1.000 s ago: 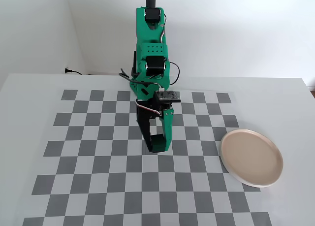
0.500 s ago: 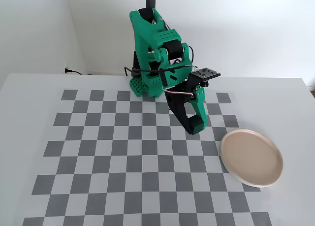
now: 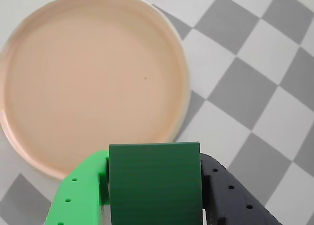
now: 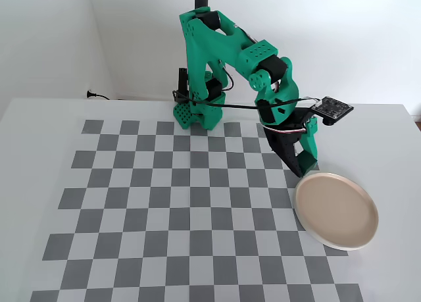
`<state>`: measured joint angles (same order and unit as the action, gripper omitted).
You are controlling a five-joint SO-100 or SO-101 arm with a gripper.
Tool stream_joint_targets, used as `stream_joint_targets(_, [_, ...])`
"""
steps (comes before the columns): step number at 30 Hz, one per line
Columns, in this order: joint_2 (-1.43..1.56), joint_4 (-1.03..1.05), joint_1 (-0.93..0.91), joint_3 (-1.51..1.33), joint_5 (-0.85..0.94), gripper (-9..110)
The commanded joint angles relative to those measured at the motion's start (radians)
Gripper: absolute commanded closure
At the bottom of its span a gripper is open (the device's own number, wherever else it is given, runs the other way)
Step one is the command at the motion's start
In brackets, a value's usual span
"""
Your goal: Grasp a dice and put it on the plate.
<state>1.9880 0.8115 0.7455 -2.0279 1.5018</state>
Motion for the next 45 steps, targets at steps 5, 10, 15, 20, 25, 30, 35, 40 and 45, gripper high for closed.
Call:
stream_joint_targets(5, [-0.339,0.064,0.092,0.474,-0.052,106])
stream_joint_targets(10, [-0.552,0.163,0.103,0.765,-0.057,106])
stream_joint_targets(15, [-0.778,0.265,0.098,1.103,-0.06,106])
stream_joint_targets(20, [-0.966,0.347,0.101,1.362,-0.071,106])
stream_joint_targets(25, [-1.057,0.341,0.106,1.434,-0.078,98])
stream_joint_targets(30, [-1.091,0.339,0.106,1.46,-0.083,96])
stream_joint_targets(35, [-1.081,0.351,0.103,1.462,-0.083,95])
stream_joint_targets(40, [-1.069,0.367,0.1,1.462,-0.083,94])
stream_joint_targets(45, [-1.058,0.379,0.095,1.462,-0.087,92])
